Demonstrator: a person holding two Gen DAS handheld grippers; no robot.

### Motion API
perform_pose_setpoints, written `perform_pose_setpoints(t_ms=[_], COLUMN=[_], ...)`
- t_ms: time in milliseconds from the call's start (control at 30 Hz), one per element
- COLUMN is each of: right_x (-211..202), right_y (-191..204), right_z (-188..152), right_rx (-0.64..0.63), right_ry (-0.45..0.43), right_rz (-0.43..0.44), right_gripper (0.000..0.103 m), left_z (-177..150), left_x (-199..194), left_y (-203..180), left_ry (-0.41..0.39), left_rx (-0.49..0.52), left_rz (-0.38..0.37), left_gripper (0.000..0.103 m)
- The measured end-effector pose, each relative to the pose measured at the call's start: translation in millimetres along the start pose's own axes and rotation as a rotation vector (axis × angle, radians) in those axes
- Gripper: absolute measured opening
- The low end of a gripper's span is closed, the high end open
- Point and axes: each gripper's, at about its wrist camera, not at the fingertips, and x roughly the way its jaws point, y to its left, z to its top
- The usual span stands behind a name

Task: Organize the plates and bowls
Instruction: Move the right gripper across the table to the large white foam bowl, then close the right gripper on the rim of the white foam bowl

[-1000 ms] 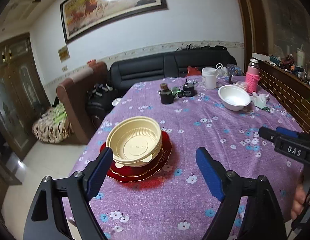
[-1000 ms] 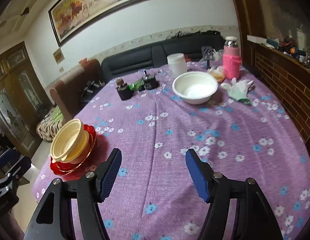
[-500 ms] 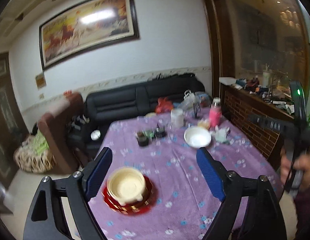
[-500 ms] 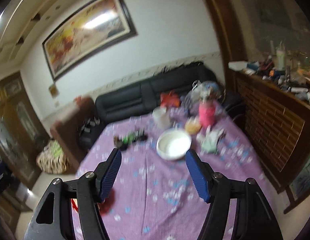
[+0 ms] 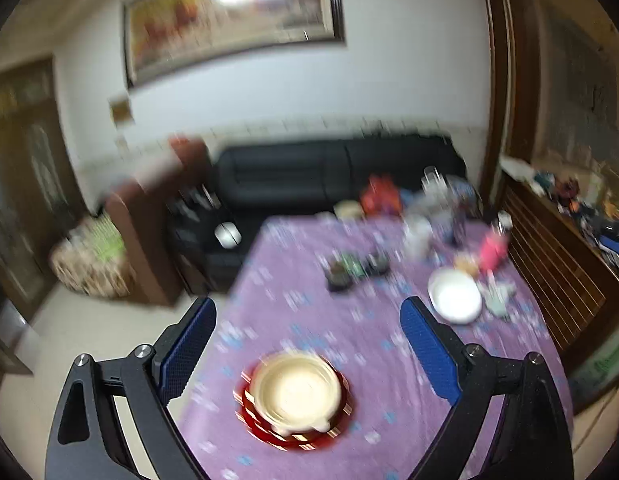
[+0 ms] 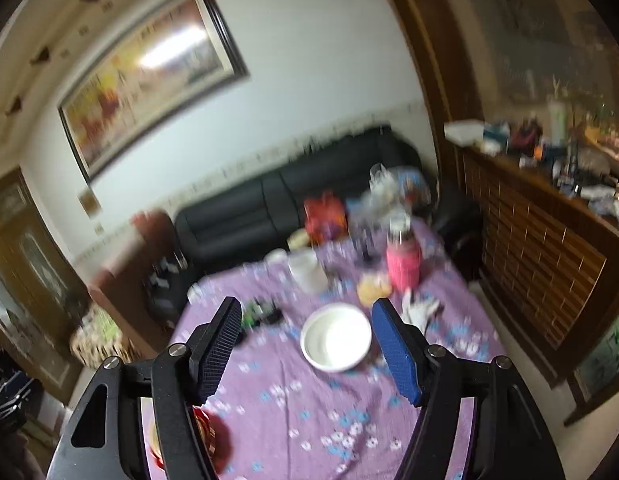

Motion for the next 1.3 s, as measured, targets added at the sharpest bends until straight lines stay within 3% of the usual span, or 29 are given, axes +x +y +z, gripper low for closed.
perform_pose_setpoints(t_ms=[100,200,300,467,600,700,767,933,1000,1100,1200,1267,1300], right_x=[58.4,116.5,168.8,238.0,281.0,305.0,317.5,343.9,351.8,357.1,359.9,360.4,359.9], right_y=[-12.1,-35.7,-58.6,-92.1,-111.4,-117.4,-117.9,-119.5,-119.4,-118.1,-115.8,-113.0,-110.6], right_z=[-17.1,-42.0,-65.8,-89.1,-99.7,-108.7,-114.0,-123.9,-125.3,-125.9,-128.2,-130.4,-131.4], right_rx=[0.009,0.044,0.070,0.117,0.150,0.169,0.164,0.159,0.152,0.150,0.148,0.144,0.138], right_ry=[0.091,0.187,0.255,0.293,0.305,0.316,0.325,0.353,0.367,0.379,0.388,0.395,0.396], right_rz=[-0.018,-0.021,-0.016,-0.013,-0.020,-0.017,-0.020,-0.035,-0.035,-0.030,-0.022,-0.017,-0.018], right_gripper=[0.072,0.072,0.072,0.072,0.071,0.062,0.054,0.050,0.044,0.036,0.025,0.018,0.017], left_z=[-19.0,-32.5,-37.3,-34.7,-34.0,-37.6,-40.9,-41.7,-43.3,-49.0,-55.0,-60.2,-62.4], left_x=[65.8,118.4,162.0,246.7,307.1,350.0,372.1,409.1,421.4,441.8,457.7,462.5,461.9], left_y=[-21.6,-54.9,-89.7,-145.6,-184.4,-209.7,-221.4,-237.6,-242.5,-247.7,-247.8,-248.5,-248.9], left_ry=[0.149,0.248,0.293,0.352,0.376,0.420,0.455,0.484,0.497,0.544,0.597,0.623,0.632], left_rx=[0.016,0.061,0.105,0.103,0.128,0.133,0.123,0.075,0.065,0.046,-0.005,-0.019,-0.019], left_rz=[-0.094,-0.161,-0.210,-0.319,-0.331,-0.320,-0.311,-0.335,-0.333,-0.350,-0.390,-0.411,-0.420], left_gripper=[0.093,0.093,0.093,0.093,0.093,0.093,0.093,0.092,0.088,0.068,0.043,0.022,0.018])
